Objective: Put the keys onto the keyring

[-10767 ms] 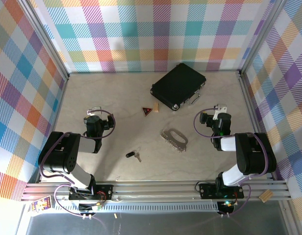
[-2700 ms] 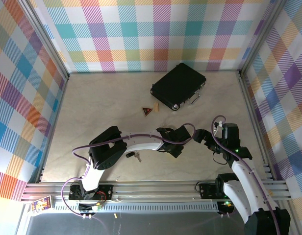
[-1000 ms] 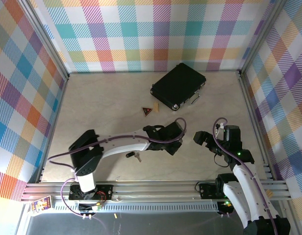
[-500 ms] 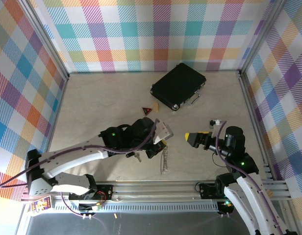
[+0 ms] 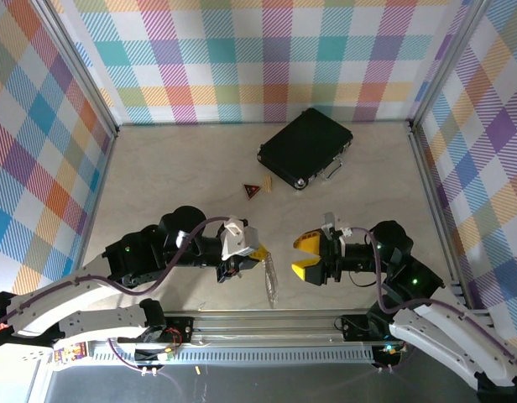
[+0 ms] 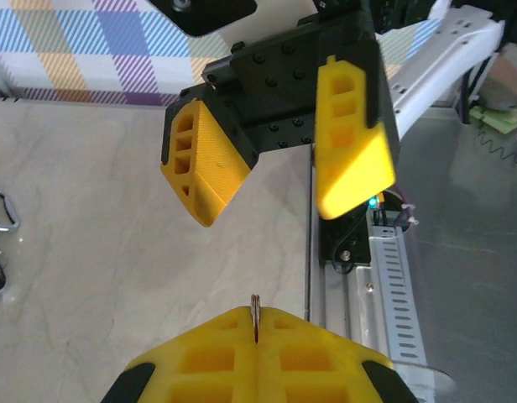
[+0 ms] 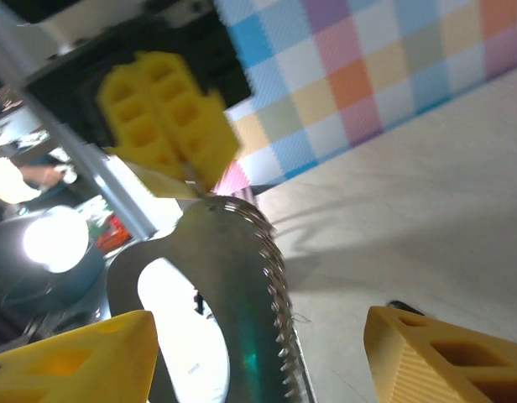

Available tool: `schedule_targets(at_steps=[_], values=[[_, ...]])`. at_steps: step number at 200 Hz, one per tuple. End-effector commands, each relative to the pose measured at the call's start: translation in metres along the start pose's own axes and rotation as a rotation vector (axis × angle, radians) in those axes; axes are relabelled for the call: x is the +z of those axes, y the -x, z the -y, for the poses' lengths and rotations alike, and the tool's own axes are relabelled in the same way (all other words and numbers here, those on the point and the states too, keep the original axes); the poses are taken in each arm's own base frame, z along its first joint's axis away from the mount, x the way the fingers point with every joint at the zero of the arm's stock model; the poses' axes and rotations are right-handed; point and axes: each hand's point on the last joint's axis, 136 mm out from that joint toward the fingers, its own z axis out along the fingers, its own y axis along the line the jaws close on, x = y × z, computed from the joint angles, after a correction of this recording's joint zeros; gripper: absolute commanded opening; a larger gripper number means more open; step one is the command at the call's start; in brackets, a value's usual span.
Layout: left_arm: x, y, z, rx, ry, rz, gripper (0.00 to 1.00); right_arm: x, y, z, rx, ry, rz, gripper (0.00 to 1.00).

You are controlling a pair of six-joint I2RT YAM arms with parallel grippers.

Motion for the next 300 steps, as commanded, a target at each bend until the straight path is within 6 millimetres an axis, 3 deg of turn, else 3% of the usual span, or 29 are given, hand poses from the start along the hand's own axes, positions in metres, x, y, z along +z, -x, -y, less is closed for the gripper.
schedule_targets(at_steps=[1,41,112,203,253,300], values=[[-0.01,0.018,0.014,0.06,-0.064,0.062,0.0,0.003,0.016,-0.025,-0.187,0.088,0.02,0.64],[-0.016,0.021,0.018,0.064,-0.079,0.079,0.0,0.014,0.015,-0.034,-0.276,0.122,0.003,0.55],[-0.013,0.014,0.017,0.088,-0.073,0.051,0.0,0.034,0.017,-0.044,-0.386,0.115,-0.01,0.48],[-0.005,0.01,0.015,0.082,-0.073,0.041,0.0,0.039,0.025,-0.036,-0.351,0.045,0.006,0.39],[-0.003,0.008,0.014,0.08,-0.073,0.037,0.0,0.044,0.025,-0.046,-0.334,0.116,0.01,0.38],[-0.002,0.007,0.013,0.079,-0.067,0.035,0.0,0.047,0.02,-0.048,-0.328,0.139,0.004,0.25]])
